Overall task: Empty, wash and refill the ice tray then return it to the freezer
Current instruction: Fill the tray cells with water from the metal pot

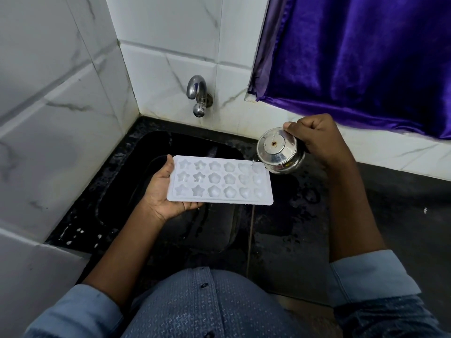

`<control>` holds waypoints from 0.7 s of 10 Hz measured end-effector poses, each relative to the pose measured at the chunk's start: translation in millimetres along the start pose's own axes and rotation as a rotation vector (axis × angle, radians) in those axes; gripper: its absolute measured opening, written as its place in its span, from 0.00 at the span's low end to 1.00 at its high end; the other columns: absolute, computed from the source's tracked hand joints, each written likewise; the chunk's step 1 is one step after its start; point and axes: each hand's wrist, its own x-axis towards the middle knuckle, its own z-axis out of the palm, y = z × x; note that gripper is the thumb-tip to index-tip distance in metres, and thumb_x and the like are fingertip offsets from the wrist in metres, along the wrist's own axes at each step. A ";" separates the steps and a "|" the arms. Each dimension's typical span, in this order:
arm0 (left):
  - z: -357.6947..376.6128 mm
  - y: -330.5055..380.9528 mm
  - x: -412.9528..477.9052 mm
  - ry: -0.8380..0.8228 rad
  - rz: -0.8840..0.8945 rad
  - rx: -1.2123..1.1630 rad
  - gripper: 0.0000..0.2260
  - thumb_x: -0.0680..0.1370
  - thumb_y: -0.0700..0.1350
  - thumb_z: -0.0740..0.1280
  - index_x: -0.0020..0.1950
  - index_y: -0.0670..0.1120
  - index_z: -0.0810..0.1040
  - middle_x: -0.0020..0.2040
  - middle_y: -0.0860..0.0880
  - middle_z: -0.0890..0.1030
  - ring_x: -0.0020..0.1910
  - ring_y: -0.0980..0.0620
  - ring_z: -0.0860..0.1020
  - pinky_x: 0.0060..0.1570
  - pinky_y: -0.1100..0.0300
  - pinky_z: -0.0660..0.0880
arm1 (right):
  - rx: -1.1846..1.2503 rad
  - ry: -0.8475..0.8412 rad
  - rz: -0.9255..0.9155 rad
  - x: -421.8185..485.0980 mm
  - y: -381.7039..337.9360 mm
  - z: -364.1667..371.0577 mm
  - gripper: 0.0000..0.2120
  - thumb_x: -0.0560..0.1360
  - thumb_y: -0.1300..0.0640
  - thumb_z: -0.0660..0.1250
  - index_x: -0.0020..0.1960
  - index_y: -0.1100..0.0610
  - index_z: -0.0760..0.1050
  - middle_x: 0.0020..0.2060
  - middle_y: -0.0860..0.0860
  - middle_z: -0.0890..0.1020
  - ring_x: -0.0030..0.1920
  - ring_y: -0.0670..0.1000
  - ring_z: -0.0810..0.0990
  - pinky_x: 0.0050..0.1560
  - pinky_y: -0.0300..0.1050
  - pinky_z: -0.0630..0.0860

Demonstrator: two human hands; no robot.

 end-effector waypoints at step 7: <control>11.6 -3.1 -3.8 -0.018 0.000 0.008 0.34 0.82 0.71 0.56 0.73 0.46 0.77 0.69 0.38 0.81 0.59 0.35 0.85 0.46 0.37 0.84 | -0.054 0.045 -0.012 -2.6 14.0 -19.2 0.27 0.79 0.53 0.73 0.34 0.72 0.69 0.27 0.57 0.67 0.28 0.51 0.64 0.31 0.41 0.65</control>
